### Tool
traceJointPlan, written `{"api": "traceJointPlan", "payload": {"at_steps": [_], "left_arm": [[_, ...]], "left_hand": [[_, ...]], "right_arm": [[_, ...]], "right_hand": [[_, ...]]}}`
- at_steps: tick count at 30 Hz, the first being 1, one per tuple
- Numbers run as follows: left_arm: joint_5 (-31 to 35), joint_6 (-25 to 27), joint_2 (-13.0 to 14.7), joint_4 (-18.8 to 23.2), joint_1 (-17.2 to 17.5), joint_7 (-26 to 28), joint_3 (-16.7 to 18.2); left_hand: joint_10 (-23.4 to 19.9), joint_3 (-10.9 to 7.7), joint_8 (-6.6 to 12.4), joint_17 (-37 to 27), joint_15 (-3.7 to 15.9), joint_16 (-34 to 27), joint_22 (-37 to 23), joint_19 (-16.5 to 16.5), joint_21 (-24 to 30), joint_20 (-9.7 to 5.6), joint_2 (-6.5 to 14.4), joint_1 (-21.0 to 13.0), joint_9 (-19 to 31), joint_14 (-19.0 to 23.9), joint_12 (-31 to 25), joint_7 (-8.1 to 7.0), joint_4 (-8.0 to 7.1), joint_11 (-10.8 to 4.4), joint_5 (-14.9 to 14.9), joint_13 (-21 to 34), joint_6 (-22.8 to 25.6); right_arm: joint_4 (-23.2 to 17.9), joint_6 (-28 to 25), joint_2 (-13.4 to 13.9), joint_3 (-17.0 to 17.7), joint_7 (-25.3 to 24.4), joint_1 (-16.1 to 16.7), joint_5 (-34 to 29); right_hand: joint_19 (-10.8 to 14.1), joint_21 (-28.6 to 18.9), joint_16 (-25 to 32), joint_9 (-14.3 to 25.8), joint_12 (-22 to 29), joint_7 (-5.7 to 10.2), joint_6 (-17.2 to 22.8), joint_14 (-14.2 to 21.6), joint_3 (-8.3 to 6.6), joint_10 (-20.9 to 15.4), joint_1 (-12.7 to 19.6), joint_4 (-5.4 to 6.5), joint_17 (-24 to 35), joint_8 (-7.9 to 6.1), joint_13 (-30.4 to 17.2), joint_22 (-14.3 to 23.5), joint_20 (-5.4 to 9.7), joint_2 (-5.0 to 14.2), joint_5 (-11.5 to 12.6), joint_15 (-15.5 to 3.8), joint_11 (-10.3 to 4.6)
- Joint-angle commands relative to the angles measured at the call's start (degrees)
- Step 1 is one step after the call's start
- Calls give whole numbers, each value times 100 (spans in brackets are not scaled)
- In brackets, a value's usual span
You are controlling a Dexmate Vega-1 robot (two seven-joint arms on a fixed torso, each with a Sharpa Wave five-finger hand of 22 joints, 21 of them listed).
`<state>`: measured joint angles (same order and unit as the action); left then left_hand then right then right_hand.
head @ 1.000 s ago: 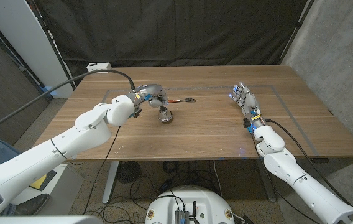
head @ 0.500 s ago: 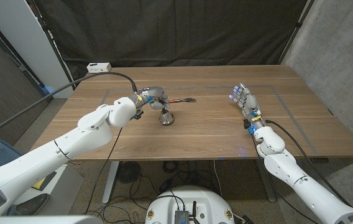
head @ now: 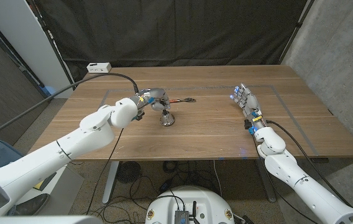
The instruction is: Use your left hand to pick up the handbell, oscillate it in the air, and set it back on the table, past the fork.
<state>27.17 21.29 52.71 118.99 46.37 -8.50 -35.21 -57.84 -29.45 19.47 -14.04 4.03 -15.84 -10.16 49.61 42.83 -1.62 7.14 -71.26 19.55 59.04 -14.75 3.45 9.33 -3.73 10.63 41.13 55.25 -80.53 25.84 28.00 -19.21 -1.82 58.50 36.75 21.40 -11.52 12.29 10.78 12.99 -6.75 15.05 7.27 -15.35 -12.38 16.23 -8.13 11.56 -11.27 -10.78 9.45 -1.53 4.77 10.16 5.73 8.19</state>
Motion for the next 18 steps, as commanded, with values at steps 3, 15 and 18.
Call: {"api": "traceJointPlan", "payload": {"at_steps": [3, 15, 18], "left_arm": [[66, 71, -23, -5, -68, -135, -68], [220, 104, 6, -4, -240, -479, -222], [290, 118, 15, 10, -273, -551, -251]], "left_hand": [[34, -53, -73, -5, 406, 66, -3, -107, 21, 25, 27, -64, -4, 264, 73, -10, 37, -49, 48, -50, -96], [240, -80, -214, 36, 358, 180, -2, -253, -5, 43, 63, 30, -34, 35, 226, -9, -42, -34, 69, -175, -287], [318, -77, -284, 61, 346, 212, -2, -310, -16, 40, 70, 116, -45, -11, 272, -21, -86, -16, 75, -222, -388]], "right_arm": [[9, 18, 4, 13, 18, 29, 23], [-74, 25, 23, 25, -15, 93, 14], [-108, 23, 33, 32, -38, 114, 5]], "right_hand": [[35, 20, 1, 13, -17, 8, 41, 32, 6, -53, 58, 4, 25, -17, -15, 27, -12, 4, -1, 6, 1], [42, 24, -7, 13, -29, 5, 38, 28, 1, -44, 69, 2, 25, -9, -16, 26, -6, 14, 1, 4, 0], [45, 24, -9, 13, -30, 7, 38, 27, 0, -44, 72, 1, 25, -8, -16, 26, -6, 15, 1, 4, 4]]}}
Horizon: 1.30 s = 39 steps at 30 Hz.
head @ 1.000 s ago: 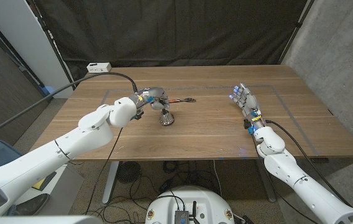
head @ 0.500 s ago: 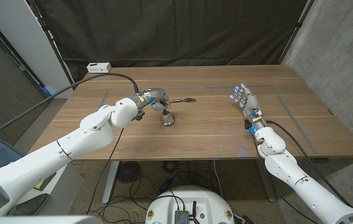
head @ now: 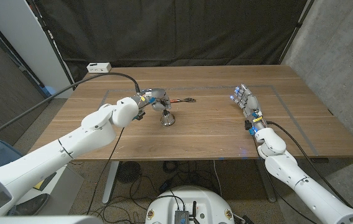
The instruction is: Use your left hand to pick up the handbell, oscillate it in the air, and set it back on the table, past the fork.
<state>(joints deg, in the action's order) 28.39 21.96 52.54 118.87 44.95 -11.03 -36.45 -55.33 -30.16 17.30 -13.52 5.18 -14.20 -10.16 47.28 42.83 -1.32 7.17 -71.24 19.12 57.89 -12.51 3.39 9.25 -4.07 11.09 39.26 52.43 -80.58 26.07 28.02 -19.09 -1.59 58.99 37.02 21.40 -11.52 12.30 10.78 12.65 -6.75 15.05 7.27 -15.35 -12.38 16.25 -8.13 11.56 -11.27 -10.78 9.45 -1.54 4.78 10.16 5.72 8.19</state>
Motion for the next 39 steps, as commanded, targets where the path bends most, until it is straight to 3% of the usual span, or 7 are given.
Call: {"api": "traceJointPlan", "payload": {"at_steps": [1, 7, 13, 21, 28, 35, 39], "left_arm": [[178, 53, 37, 28, -138, -328, -131], [254, 32, 78, 69, -161, -432, -136], [441, 11, 105, 96, -190, -526, -175], [534, -55, 106, 119, -143, -523, -125], [567, -73, 94, 111, -156, -659, -121], [611, -11, 78, 114, -162, -786, -126], [485, -25, 68, 87, -145, -843, -90]], "left_hand": [[117, -6, -86, 17, 206, 68, -1, -113, -25, 30, 67, 144, -7, 63, 72, -10, -88, 41, 32, -54, -125], [413, 10, -262, 9, 67, 168, -3, -445, -126, 141, 83, 277, -33, -287, 171, -36, -110, 129, 48, -178, -360], [577, 75, -357, 16, -11, 215, -12, -678, -194, 221, 61, 489, -51, -498, 185, -127, -185, 58, 45, -271, -464], [1133, 184, -538, 26, -285, 348, -19, -1517, -494, 576, 39, 778, -92, -1314, 230, -193, -197, 95, 52, -453, -761], [1668, 300, -645, 36, -535, 383, -19, -2044, -714, 753, 13, 981, -125, -1967, 249, -220, -203, 208, 50, -571, -1112], [2498, 431, -773, 86, -808, 399, -17, -2587, -996, 918, 26, 1260, -196, -2860, 241, -182, -217, 408, 60, -739, -2175], [3488, 625, -746, 139, -1136, 410, -25, -3188, -1361, 1224, 157, 1946, -343, -3843, 228, 40, -534, 769, 39, -941, -3398]], "right_arm": [[-109, 3, 38, 20, -62, 68, -32], [-151, -1, 40, 28, -84, 93, -28], [-183, -24, 60, 21, -89, 109, -43], [-235, -67, 74, 33, -137, 153, -33], [-253, -83, 85, 41, -155, 169, -33], [-248, -84, 88, 40, -144, 170, -30], [-245, -81, 86, 43, -144, 171, -26]], "right_hand": [[45, 25, -9, 13, 3, 6, 42, 29, 0, -45, 71, 0, 25, -9, -16, 26, -8, 14, 1, 3, 2], [48, 27, -12, 14, 2, 1, 40, 30, 0, -51, 75, -1, 25, -6, -17, 26, -2, 14, 1, 2, 3], [49, 29, -15, 14, -1, 5, 42, 30, 3, -53, 74, 0, 26, -4, -17, 26, -1, 11, 0, 7, 5], [50, 33, -17, 14, -3, 3, 43, 32, 6, -59, 72, 2, 28, -1, -18, 26, -5, 11, -1, 5, 8], [49, 35, -18, 14, -3, 10, 51, 36, 7, -67, 73, 3, 28, -2, -18, 26, -6, 13, 0, 11, 6], [49, 37, -19, 15, -4, 16, 50, 39, 8, -72, 74, 4, 29, 0, -19, 27, -10, 14, 0, 14, 3], [48, 38, -20, 15, -6, 10, 49, 40, 8, -73, 75, 5, 30, 2, -19, 27, -11, 16, 0, 14, 3]]}}
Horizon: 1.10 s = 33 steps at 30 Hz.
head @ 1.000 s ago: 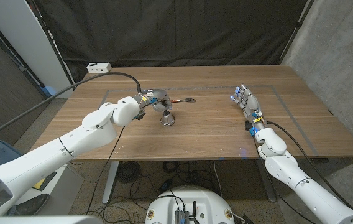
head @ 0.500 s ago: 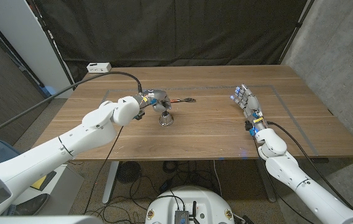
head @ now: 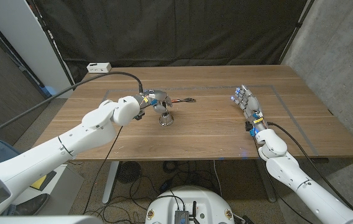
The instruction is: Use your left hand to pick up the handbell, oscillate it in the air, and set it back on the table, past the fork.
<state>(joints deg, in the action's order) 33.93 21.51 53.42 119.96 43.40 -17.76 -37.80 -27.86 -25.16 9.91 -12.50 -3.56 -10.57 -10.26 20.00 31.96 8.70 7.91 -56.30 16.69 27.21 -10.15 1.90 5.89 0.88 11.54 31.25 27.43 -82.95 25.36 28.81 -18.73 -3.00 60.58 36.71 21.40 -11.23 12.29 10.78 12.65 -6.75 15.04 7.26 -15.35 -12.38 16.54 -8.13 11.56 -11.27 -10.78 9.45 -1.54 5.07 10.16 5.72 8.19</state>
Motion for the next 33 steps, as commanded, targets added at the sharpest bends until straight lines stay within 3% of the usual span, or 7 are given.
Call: {"api": "traceJointPlan", "payload": {"at_steps": [1, 6, 11, 20, 26, 28, 33], "left_arm": [[-84, 13, -15, -26, 6, -192, 43], [-170, -45, -5, -44, 35, -161, 72], [-271, -76, 4, -36, 136, 27, 163], [-775, -300, 35, -24, 547, 805, 597], [-1184, -724, -84, -115, 993, 1785, 974], [-1248, -809, -124, -155, 1066, 1982, 1022], [-1701, -1438, -350, -454, 1445, 2864, 1349]], "left_hand": [[840, 152, 5, 38, -290, 34, -14, -580, -339, 215, 95, 545, -118, -861, -15, 186, -250, 309, -15, -163, -986], [1920, 450, 2, 114, -466, 47, -12, -1458, -900, 301, -8, 1344, -345, -1890, -12, 218, -545, 375, -95, -448, -2005], [2146, 476, -4, 130, -520, 48, -12, -1694, -1057, 339, -11, 1462, -405, -2122, -24, 197, -562, 402, -97, -526, -2301], [2068, 481, 41, 128, -506, -15, -14, -1708, -1102, 347, 46, 1563, -435, -2074, -99, 240, -616, 414, -96, -573, -2323], [1966, 495, 113, 137, -412, -52, -15, -1672, -1126, 349, 50, 1652, -463, -2006, -158, 245, -647, 378, -97, -619, -2185], [1819, 503, 169, 155, -359, -104, -16, -1597, -1142, 343, 44, 1730, -493, -1846, -220, 419, -658, 353, -99, -677, -2018], [1693, 494, 167, 167, -319, -131, -17, -1468, -1123, 315, 48, 1765, -516, -1726, -263, 542, -652, 383, -96, -720, -1985]], "right_arm": [[-9, -10, 7, 8, -9, 14, 1], [-18, -1, 10, 16, -18, 29, -1], [-34, -3, 18, 19, -27, 40, -7], [-86, -5, 32, 30, -74, 65, -37], [-101, -24, 34, 25, -86, 75, -41], [-106, -35, 35, 20, -95, 74, -47], [-89, -39, 27, -2, -95, 37, -81]], "right_hand": [[49, 9, -21, 15, -5, 9, 51, 39, 7, -75, 46, 4, 30, 1, -19, 27, -11, -13, 1, 14, 0], [50, 10, -23, 15, -8, 8, 56, 40, 7, -74, 49, 3, 30, 1, -19, 27, -15, -12, 1, 16, 2], [51, 11, -23, 15, -10, 5, 58, 43, 8, -76, 49, 4, 30, 1, -20, 27, -13, -11, 1, 13, 0], [55, 12, -25, 15, -12, 1, 61, 45, 10, -79, 49, 6, 32, 3, -20, 27, -12, -10, 1, 9, -3], [55, 13, -27, 15, -14, 0, 64, 44, 12, -83, 47, 7, 33, 4, -20, 27, -12, -9, 1, 8, -1], [56, 13, -25, 15, -14, -1, 68, 51, 11, -84, 48, 7, 33, 3, -20, 27, -11, -9, 2, 10, 2], [59, 13, -25, 16, -15, 4, 77, 57, 13, -88, 49, 7, 33, 1, -21, 27, -17, -10, 2, 16, 6]]}}
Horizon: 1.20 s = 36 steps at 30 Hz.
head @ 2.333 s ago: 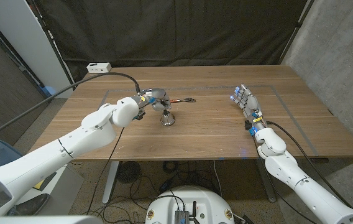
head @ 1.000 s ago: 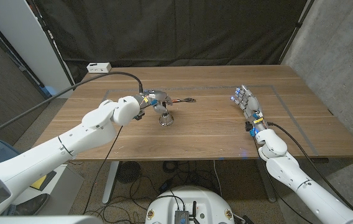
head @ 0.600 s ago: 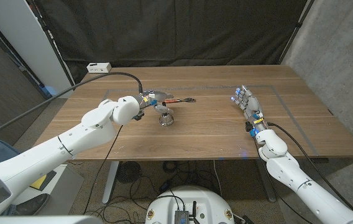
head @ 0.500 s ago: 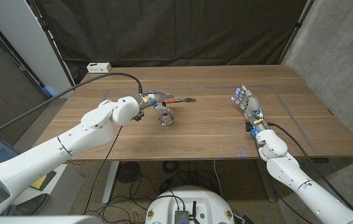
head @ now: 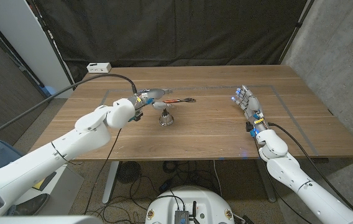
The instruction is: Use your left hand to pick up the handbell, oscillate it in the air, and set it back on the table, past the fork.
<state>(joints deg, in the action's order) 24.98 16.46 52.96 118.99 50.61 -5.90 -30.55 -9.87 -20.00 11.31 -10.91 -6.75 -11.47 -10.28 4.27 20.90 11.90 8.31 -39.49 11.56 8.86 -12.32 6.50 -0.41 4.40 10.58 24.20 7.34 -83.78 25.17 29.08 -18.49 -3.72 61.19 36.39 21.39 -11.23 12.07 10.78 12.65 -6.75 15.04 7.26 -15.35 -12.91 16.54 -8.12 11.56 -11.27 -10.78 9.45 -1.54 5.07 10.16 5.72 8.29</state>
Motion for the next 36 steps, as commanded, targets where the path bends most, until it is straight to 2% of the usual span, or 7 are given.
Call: {"api": "traceJointPlan", "payload": {"at_steps": [1, 13, 18, 26, 30, 34, 36], "left_arm": [[-890, -983, -331, -371, 781, 1769, 684], [-1484, -1296, -427, -422, 1130, 2208, 1082], [-1875, -1411, -554, -386, 1319, 2409, 1361], [-2342, -2228, -813, -751, 1460, 2683, 1617], [-2640, -2631, -895, -985, 1476, 2611, 1707], [-2953, -2765, -932, -1083, 1507, 2475, 1797], [-3084, -2814, -971, -1088, 1559, 2467, 1850]], "left_hand": [[-142, -20, 29, 11, 8, -47, -16, 161, -4, -18, 2, 100, -10, 143, -57, 83, -21, 28, 0, -28, 42], [-319, 14, 80, 20, 65, -66, -10, 310, -13, 9, -40, 230, -42, 307, -101, 32, -40, 29, -11, -111, 280], [-457, 38, 97, 24, 78, -76, -16, 586, 49, -33, -57, 337, -57, 434, -129, -28, -60, 47, -18, -176, 431], [-665, 69, 117, 28, 132, -107, -22, 731, 57, 10, -96, 443, -67, 636, -180, -68, -68, 35, -25, -244, 608], [-726, 86, 135, 29, 159, -114, -23, 753, 46, 15, -114, 492, -69, 708, -191, -79, -73, 13, -27, -271, 710], [-753, 99, 141, 30, 148, -110, -24, 759, 38, 11, -131, 520, -71, 725, -194, -79, -75, 15, -30, -285, 756], [-806, 127, 130, 29, 123, -117, -31, 945, 89, -19, -155, 596, -74, 809, -196, -60, -90, 46, -34, -320, 809]], "right_arm": [[-22, -36, -3, -23, -41, -25, -45], [-14, -43, -23, -51, -92, -107, -131], [54, 198, -187, -18, -133, -164, -128], [-35, 294, -215, -33, -236, -168, -288], [-126, 262, -171, -29, -295, -146, -361], [-241, 184, -107, -17, -328, -122, -388], [-285, 154, -91, -10, -329, -119, -375]], "right_hand": [[60, 14, -3, 16, -15, 4, 82, 57, 13, -38, 49, 7, 33, 0, -21, 27, -18, -10, 2, 16, -8], [63, 16, -7, 16, -22, -1, 82, 59, 16, -38, 51, 7, 34, 4, -21, 27, -18, -9, 2, 18, -15], [64, 17, -9, 16, -22, -1, 84, 60, 17, -42, 53, 6, 33, 5, -22, 27, -22, -11, 2, 9, -10], [68, 16, -10, 16, -24, 1, 85, 64, 20, -45, 52, 7, 34, 6, -22, 27, -16, -14, 1, 13, -7], [72, 15, -10, 16, -22, 0, 87, 64, 22, -53, 50, 8, 34, 6, -22, 27, -13, -16, 0, 7, -6], [70, 17, -12, 16, -23, 1, 86, 64, 25, -54, 48, 8, 34, 8, -22, 27, -12, -19, 0, 5, -9], [69, 18, -12, 16, -23, 4, 84, 64, 26, -55, 47, 8, 34, 9, -22, 27, -13, -21, -1, 4, -8]]}}
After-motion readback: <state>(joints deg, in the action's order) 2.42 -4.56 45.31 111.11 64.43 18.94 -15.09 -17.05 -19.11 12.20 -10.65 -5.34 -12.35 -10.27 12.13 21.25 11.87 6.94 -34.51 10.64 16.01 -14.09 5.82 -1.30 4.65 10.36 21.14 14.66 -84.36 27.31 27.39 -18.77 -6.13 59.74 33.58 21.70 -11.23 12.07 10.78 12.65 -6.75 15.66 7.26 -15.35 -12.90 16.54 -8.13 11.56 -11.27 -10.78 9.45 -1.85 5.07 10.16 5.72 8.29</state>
